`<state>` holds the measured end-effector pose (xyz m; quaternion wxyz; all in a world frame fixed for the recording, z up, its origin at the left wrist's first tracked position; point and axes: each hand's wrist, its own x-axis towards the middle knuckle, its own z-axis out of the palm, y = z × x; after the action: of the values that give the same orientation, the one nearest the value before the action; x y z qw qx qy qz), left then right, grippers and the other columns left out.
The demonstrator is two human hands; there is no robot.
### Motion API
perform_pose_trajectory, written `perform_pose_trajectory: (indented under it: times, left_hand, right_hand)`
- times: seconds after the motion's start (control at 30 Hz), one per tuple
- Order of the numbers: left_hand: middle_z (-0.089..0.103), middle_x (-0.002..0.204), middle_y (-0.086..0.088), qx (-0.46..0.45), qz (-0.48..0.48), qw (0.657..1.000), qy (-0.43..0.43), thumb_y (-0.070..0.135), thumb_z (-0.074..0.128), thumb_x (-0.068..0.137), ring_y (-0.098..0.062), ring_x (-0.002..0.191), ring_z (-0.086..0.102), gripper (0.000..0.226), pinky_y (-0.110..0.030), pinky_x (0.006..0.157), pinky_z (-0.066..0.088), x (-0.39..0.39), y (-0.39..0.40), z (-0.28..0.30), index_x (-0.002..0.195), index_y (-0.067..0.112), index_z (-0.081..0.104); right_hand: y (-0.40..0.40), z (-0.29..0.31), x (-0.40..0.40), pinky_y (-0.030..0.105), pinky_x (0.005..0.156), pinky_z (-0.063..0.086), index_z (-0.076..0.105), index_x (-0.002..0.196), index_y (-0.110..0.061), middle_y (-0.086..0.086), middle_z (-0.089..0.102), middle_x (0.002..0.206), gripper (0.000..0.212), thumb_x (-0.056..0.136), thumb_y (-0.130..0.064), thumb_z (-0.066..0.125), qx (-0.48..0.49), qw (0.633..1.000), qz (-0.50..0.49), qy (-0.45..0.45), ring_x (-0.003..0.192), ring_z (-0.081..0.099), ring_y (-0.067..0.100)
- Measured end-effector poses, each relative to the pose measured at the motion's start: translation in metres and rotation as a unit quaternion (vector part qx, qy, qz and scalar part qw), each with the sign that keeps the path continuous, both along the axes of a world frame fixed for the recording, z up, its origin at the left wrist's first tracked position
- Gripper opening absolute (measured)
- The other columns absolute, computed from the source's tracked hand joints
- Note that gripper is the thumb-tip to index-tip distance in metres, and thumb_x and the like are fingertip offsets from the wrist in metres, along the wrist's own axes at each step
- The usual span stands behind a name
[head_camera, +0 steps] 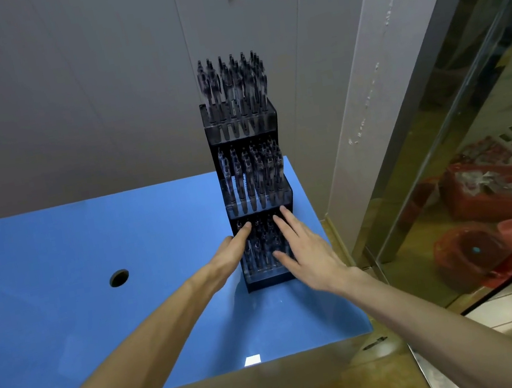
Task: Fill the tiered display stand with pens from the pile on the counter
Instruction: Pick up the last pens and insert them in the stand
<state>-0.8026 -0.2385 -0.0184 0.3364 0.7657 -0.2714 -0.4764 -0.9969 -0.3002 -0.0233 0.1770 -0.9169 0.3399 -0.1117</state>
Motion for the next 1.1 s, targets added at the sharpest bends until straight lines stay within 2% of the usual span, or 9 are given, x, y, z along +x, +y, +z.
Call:
perform_pose_trajectory:
  times: [0.13,0.23,0.37,0.47,0.57,0.67,0.8,0.97,1.1]
  left_hand:
    - [0.030,0.166,-0.002,-0.011,-0.011,1.000,0.018,0.080,0.034,0.093,-0.023,0.148,0.035,0.091,-0.048,0.118,0.035,-0.002,0.003,0.001,0.161,0.021,0.026]
    - [0.028,0.166,-0.001,-0.012,-0.023,0.999,0.022,0.081,0.031,0.093,-0.024,0.148,0.035,0.089,-0.048,0.118,0.036,-0.001,0.004,0.002,0.162,0.026,0.025]
    - [0.026,0.167,-0.002,0.001,-0.024,1.000,0.019,0.089,0.034,0.085,-0.024,0.148,0.035,0.103,-0.050,0.118,0.036,0.002,0.002,-0.002,0.162,0.022,0.021]
    - [0.026,0.167,-0.003,0.010,-0.023,0.999,0.023,0.098,0.039,0.070,-0.026,0.149,0.034,0.122,-0.051,0.119,0.035,0.001,0.000,0.000,0.163,0.021,0.019]
    - [0.023,0.169,-0.002,0.013,-0.016,0.999,0.026,0.105,0.043,0.050,-0.026,0.152,0.028,0.141,-0.054,0.122,0.028,-0.002,-0.002,0.000,0.163,0.025,0.015]
    - [0.024,0.168,-0.001,0.010,-0.003,0.999,0.033,0.104,0.044,0.054,-0.025,0.152,0.029,0.137,-0.054,0.122,0.029,-0.003,-0.001,-0.003,0.163,0.026,0.016]
    - [0.022,0.169,-0.002,0.007,-0.004,0.999,0.042,0.092,0.042,0.077,-0.025,0.153,0.028,0.112,-0.052,0.123,0.029,-0.002,0.000,-0.004,0.164,0.025,0.014]
    - [0.024,0.168,-0.001,0.003,-0.010,0.999,0.044,0.102,0.045,0.052,-0.025,0.151,0.030,0.136,-0.053,0.122,0.029,-0.004,0.000,-0.001,0.163,0.028,0.015]
    - [0.025,0.168,0.000,-0.008,-0.015,0.999,0.049,0.105,0.048,0.048,-0.024,0.152,0.030,0.141,-0.054,0.122,0.030,-0.003,0.003,-0.003,0.163,0.030,0.015]
  right_hand:
    - [0.001,0.001,0.002,0.041,0.115,0.039,0.005,0.163,-0.020,-0.007,-0.008,0.170,0.072,0.106,-0.048,0.040,-0.007,0.999,-0.034,-0.007,0.154,0.017,0.017]
    - [-0.003,0.001,-0.003,0.041,0.119,0.034,0.010,0.163,-0.019,-0.005,-0.001,0.170,0.072,0.106,-0.052,0.038,-0.017,0.999,-0.039,-0.015,0.154,0.015,0.017]
    - [-0.007,0.004,-0.008,0.036,0.120,0.026,0.024,0.160,-0.016,-0.001,0.017,0.168,0.067,0.105,-0.052,0.039,-0.025,0.996,-0.067,-0.060,0.152,0.021,0.017]
    - [-0.011,0.006,-0.004,0.037,0.121,0.027,0.027,0.158,-0.015,0.001,0.028,0.163,0.068,0.104,-0.054,0.039,0.091,0.981,-0.124,-0.122,0.149,0.028,0.019]
    - [-0.022,0.013,0.017,0.045,0.122,0.026,0.021,0.161,-0.019,0.001,0.024,0.166,0.080,0.099,-0.067,0.036,0.321,0.907,-0.219,-0.166,0.151,0.027,0.022]
    - [-0.031,0.012,0.031,0.045,0.121,0.023,0.020,0.161,-0.020,0.001,0.024,0.166,0.076,0.102,-0.067,0.028,0.430,0.854,-0.253,-0.149,0.152,0.026,0.024]
    - [-0.031,0.006,0.033,0.040,0.120,0.024,0.027,0.159,-0.022,0.000,0.031,0.164,0.065,0.106,-0.060,0.024,0.460,0.835,-0.252,-0.167,0.150,0.030,0.022]
    - [-0.029,0.004,0.032,0.041,0.120,0.025,0.031,0.158,-0.026,-0.001,0.034,0.162,0.068,0.103,-0.065,0.028,0.466,0.828,-0.261,-0.173,0.149,0.033,0.022]
    - [-0.022,0.005,0.032,0.042,0.120,0.024,0.030,0.159,-0.028,-0.002,0.033,0.163,0.069,0.102,-0.067,0.026,0.457,0.830,-0.268,-0.173,0.150,0.031,0.022]
